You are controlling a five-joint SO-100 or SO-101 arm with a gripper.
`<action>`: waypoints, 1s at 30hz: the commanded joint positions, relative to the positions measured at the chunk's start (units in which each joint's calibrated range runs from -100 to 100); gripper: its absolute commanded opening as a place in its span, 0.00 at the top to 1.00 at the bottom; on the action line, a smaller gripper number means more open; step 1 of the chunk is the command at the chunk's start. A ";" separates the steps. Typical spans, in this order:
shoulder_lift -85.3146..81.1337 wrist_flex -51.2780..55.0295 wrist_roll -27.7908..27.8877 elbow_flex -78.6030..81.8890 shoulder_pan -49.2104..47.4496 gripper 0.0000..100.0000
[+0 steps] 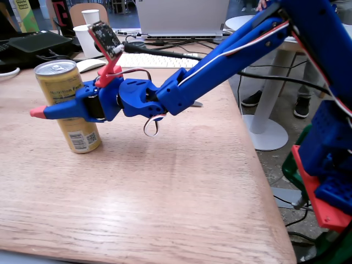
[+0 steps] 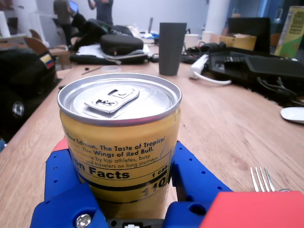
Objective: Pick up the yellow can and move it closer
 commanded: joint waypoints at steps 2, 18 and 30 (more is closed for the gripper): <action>-1.94 -0.13 0.10 0.98 0.40 0.89; -51.43 13.25 0.05 35.43 -1.80 0.89; -88.39 25.65 0.05 62.23 -1.12 0.89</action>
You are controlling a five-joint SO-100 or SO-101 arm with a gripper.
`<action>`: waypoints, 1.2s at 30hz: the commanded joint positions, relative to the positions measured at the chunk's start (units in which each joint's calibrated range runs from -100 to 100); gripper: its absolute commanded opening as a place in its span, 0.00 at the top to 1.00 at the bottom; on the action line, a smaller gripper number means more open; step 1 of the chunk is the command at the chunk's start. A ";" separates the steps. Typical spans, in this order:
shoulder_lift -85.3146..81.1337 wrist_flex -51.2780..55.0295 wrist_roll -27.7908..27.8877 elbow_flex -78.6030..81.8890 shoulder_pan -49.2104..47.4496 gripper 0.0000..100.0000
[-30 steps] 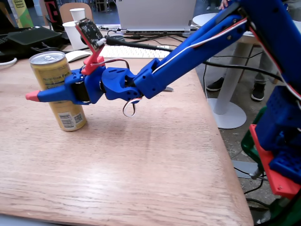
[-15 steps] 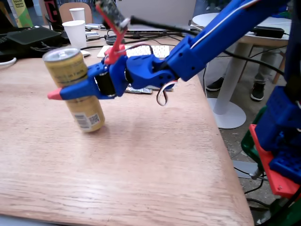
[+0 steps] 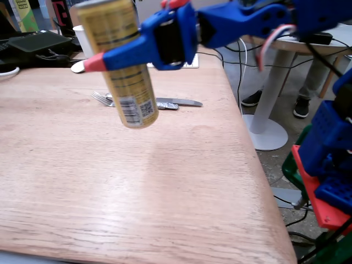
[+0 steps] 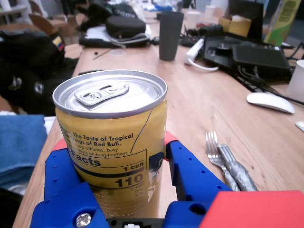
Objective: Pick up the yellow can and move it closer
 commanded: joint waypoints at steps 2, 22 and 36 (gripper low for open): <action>-23.37 -0.11 -0.15 15.06 0.00 0.89; -66.17 36.84 -0.20 42.72 -6.93 0.89; -66.17 36.84 0.15 42.72 -6.26 0.89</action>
